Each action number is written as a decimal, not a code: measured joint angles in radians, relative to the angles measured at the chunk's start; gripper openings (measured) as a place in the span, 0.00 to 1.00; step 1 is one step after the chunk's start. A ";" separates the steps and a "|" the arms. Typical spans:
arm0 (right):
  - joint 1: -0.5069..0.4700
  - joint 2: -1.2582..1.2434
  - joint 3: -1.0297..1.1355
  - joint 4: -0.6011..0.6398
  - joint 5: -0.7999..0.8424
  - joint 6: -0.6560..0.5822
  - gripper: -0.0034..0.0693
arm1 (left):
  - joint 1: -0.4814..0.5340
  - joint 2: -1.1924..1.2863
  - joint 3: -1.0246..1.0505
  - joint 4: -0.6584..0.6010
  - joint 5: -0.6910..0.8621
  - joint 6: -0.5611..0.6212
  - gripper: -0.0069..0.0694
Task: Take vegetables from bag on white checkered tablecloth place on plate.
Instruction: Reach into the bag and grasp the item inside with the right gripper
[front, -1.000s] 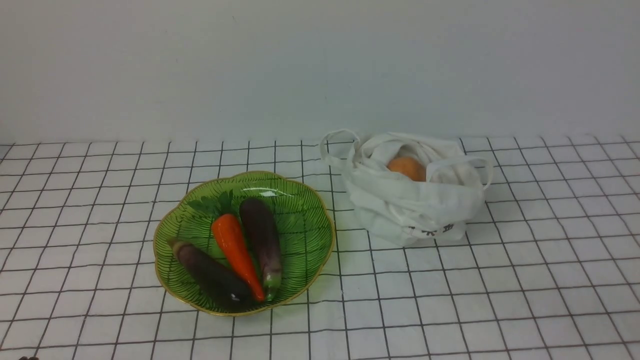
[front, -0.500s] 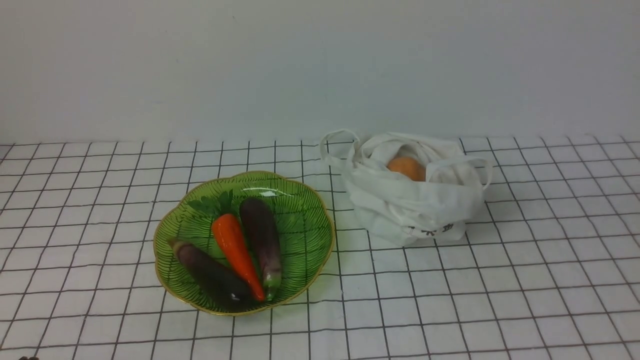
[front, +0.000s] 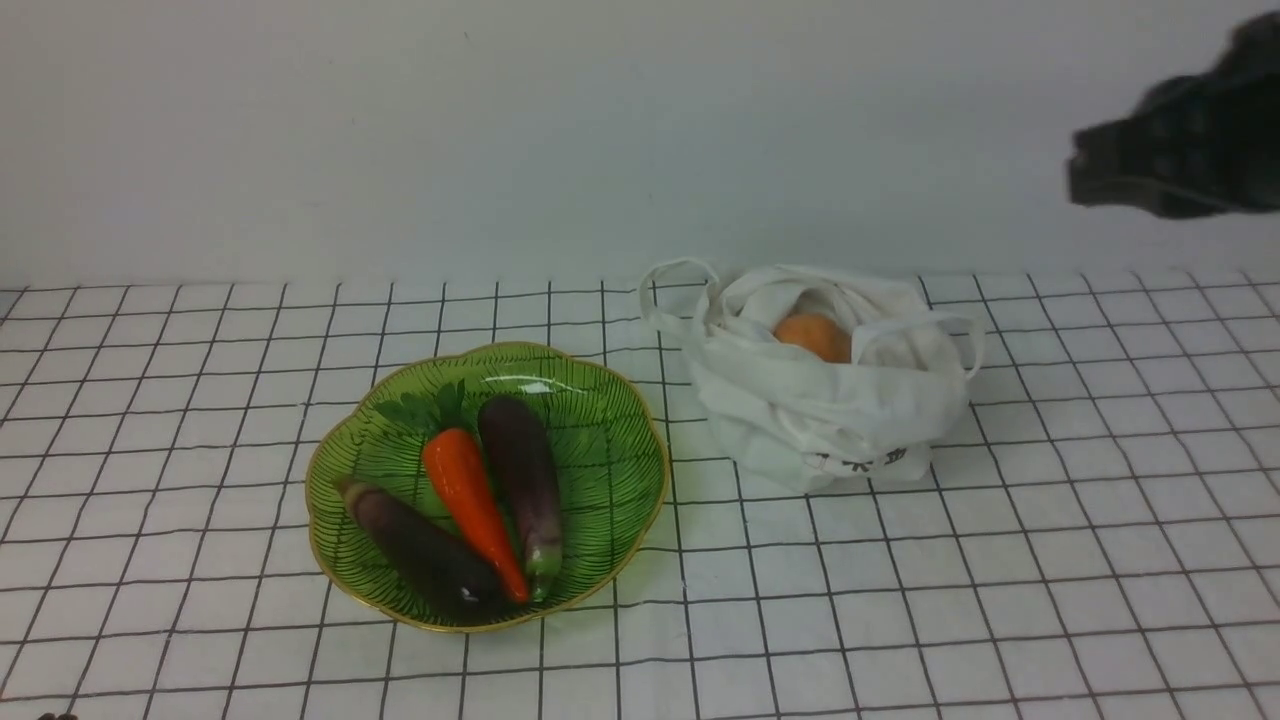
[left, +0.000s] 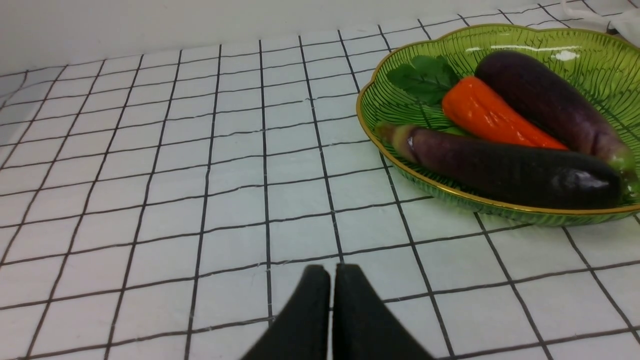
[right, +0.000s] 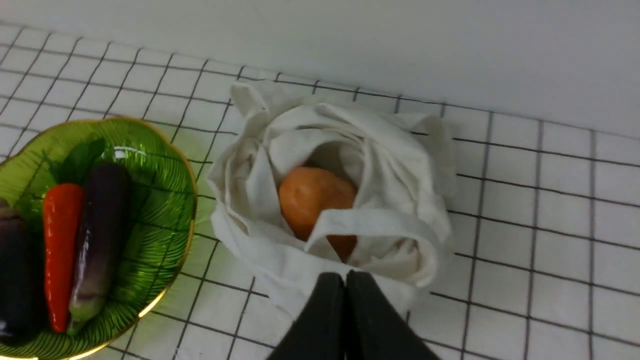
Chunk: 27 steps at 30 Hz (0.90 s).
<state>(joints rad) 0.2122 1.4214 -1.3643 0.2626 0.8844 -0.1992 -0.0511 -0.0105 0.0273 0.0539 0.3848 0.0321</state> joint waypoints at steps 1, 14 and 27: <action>0.011 0.045 -0.044 0.003 0.005 -0.005 0.03 | 0.000 0.000 0.000 0.000 0.000 0.000 0.08; 0.071 0.689 -0.651 0.012 0.349 0.052 0.20 | 0.000 0.000 0.000 0.000 0.000 0.000 0.08; 0.108 0.827 -0.763 -0.054 0.360 0.188 0.77 | 0.000 0.000 0.000 0.000 0.000 0.000 0.08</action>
<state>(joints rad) 0.3203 2.2488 -2.1275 0.2085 1.2444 -0.0107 -0.0511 -0.0105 0.0273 0.0539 0.3848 0.0321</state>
